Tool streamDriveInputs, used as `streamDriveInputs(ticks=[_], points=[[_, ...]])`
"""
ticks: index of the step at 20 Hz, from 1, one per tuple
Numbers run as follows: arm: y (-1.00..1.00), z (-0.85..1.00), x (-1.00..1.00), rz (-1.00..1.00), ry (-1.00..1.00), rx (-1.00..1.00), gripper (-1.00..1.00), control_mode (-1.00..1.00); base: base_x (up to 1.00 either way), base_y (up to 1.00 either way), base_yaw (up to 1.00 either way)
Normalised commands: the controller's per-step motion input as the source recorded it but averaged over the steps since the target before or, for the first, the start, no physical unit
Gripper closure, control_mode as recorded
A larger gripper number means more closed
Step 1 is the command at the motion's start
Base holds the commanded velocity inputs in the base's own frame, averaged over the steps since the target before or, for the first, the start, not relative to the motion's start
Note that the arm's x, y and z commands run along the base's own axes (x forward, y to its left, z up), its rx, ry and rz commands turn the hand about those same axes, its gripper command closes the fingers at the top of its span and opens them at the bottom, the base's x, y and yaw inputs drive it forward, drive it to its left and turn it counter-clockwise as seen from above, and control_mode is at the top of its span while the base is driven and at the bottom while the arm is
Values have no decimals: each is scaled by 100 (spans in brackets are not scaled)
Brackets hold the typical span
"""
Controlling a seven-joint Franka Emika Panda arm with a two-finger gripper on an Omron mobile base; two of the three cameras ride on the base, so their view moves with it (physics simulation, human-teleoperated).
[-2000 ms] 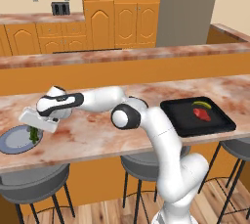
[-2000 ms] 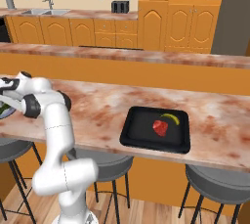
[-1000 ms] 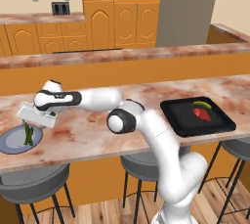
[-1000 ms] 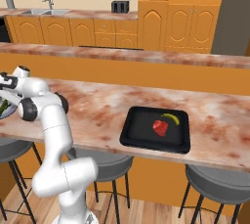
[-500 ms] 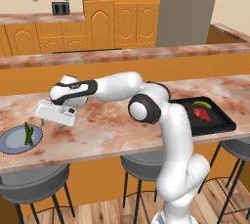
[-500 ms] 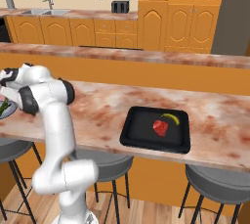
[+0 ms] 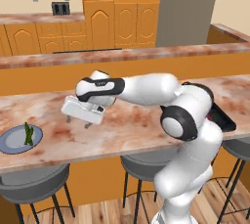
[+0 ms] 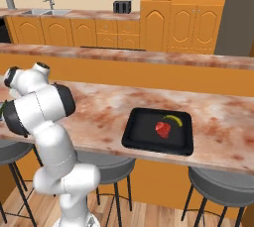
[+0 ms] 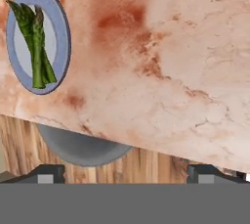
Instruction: Create a steak meal by picking up the steak and asparagus from the tray and placing them on the plate. Leave the banana on the tray.
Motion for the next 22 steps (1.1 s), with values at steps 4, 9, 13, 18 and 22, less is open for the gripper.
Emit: streamDriveInputs(ticks=[4,9,13,18,22], points=[[-100,52,-34,0,0,-5,-100,-100,0,0,0],[-100,52,-41,0,0,-14,-100,-100,0,0,0],[-100,52,-50,0,0,-23,-100,-100,0,0,0],[-100,35,-51,2,0,-30,-100,-100,0,0,0],[-100,15,-45,10,0,-33,-100,-100,0,0,0]])
